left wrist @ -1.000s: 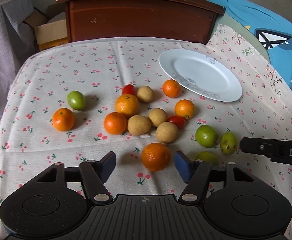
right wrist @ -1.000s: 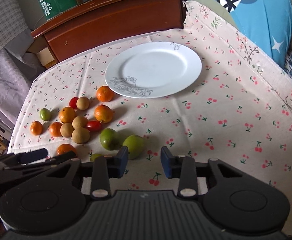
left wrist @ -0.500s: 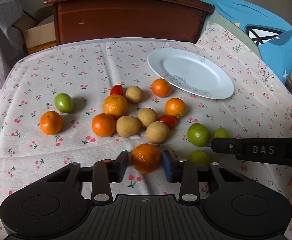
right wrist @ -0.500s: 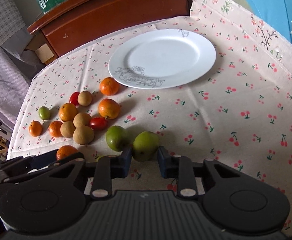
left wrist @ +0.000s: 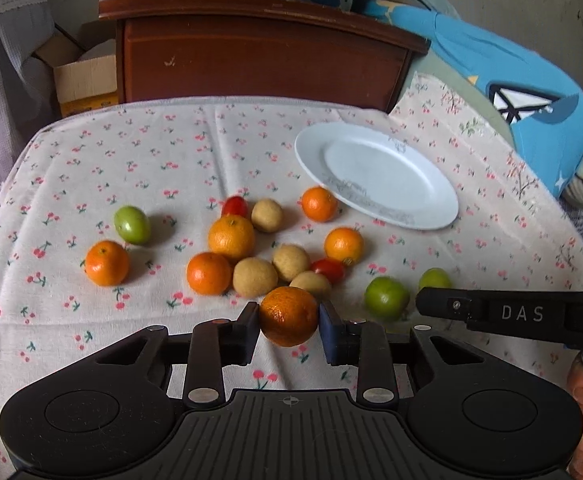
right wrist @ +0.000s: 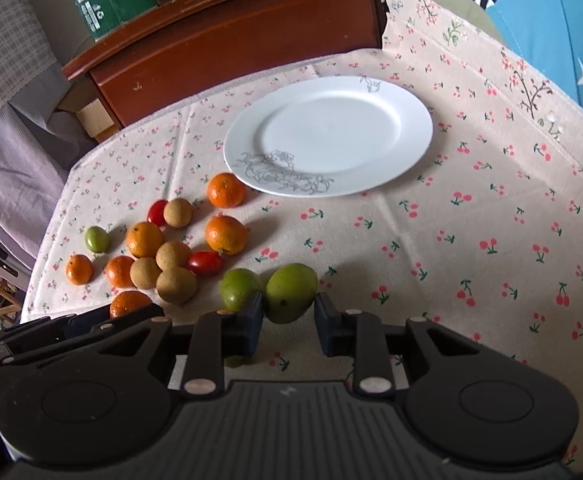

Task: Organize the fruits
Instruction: 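Grasp an orange tangerine with the left tool while the right tool grasps a green fruit, then carry both fruits over the white plate and open both tools to release, then withdraw both open tools from the plate back toward the fruit pile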

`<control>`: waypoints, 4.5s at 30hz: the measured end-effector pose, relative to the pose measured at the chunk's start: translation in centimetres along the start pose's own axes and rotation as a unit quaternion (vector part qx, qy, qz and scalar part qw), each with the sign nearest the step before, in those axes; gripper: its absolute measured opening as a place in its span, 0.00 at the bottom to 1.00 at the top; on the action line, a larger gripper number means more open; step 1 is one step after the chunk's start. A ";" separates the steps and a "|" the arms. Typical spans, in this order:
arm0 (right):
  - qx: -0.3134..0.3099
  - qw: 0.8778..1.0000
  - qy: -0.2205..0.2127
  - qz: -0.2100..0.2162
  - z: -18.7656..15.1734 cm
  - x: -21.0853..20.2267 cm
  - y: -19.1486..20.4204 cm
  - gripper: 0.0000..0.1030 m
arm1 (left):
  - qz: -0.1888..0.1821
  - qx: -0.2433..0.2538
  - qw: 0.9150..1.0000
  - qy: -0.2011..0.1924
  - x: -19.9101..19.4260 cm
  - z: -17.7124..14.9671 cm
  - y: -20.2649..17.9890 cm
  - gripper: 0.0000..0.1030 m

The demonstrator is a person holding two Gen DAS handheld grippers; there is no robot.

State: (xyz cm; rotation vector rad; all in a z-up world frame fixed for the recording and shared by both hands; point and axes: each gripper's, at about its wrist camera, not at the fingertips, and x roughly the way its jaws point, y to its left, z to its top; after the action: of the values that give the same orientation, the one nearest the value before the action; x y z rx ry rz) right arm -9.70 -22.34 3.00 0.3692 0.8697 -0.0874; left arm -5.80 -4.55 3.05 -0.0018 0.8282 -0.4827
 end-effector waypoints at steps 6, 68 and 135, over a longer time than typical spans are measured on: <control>0.004 1.000 -0.005 0.012 1.4 -0.6 -0.1 0.27 | -0.018 0.003 1.000 -0.005 0.0 1.6 -0.8 0.28; 0.071 0.994 -0.029 -0.080 12.7 8.5 -8.8 0.35 | 0.014 0.035 0.999 0.005 11.3 9.4 -1.7 0.61; 0.016 0.997 -0.061 -0.055 8.9 2.5 -3.3 0.41 | 0.033 0.080 0.996 0.010 2.4 6.3 1.6 0.63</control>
State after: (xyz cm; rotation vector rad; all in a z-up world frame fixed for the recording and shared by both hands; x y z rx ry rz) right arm -2.32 -28.41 5.38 0.3421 0.7675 -0.2229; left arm 0.70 -5.28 5.32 0.1786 0.8046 -0.4858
